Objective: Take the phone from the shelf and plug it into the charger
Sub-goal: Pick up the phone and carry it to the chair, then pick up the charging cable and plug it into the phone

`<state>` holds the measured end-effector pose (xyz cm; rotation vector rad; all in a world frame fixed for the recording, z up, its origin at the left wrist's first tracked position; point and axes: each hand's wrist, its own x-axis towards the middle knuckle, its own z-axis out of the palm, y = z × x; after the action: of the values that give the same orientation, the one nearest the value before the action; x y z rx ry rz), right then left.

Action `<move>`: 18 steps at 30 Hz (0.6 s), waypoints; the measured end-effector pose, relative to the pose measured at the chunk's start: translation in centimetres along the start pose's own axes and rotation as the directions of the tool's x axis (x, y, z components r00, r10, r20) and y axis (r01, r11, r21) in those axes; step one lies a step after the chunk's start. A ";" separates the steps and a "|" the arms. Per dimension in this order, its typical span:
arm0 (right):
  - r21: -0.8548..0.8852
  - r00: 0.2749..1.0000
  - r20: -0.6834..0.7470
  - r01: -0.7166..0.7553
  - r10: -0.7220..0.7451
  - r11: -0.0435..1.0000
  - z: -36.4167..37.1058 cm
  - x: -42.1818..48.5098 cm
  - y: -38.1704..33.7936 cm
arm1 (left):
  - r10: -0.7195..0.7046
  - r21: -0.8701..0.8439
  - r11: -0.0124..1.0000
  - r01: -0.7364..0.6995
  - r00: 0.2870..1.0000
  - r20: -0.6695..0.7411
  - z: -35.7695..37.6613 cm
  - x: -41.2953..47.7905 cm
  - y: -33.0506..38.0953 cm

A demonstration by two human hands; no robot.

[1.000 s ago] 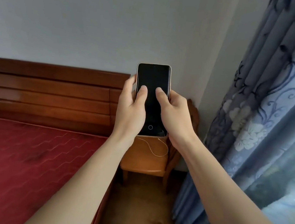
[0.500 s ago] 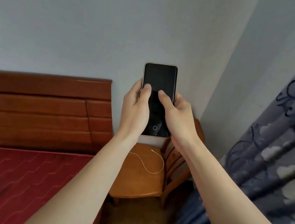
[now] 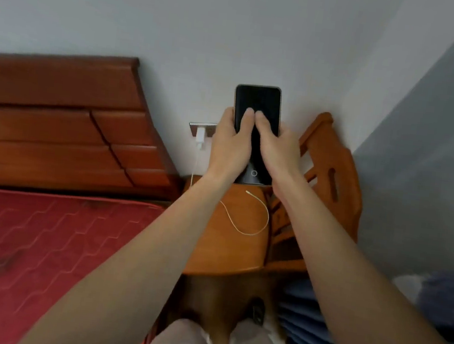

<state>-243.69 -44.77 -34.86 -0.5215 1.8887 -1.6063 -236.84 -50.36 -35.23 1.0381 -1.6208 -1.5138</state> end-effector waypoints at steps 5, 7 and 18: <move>-0.016 0.970 -0.105 -0.223 0.220 0.975 1.0 6.4 11.5 | -0.310 -0.024 0.947 0.319 0.934 0.179 2.3 4.6 -11.5; -0.018 0.947 -0.160 -0.285 0.279 0.958 1.1 8.1 16.5 | -0.402 -0.077 0.901 0.427 0.889 0.219 2.3 5.7 -17.2; -0.123 0.884 -0.310 -0.402 0.349 0.907 0.0 16.5 36.0 | -0.536 0.562 0.767 0.309 0.791 0.297 7.0 11.6 -41.7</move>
<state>-253.01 -48.43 -73.22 0.0179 2.1997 -1.3050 -244.03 -57.80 -77.88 1.5134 -2.2909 -1.7815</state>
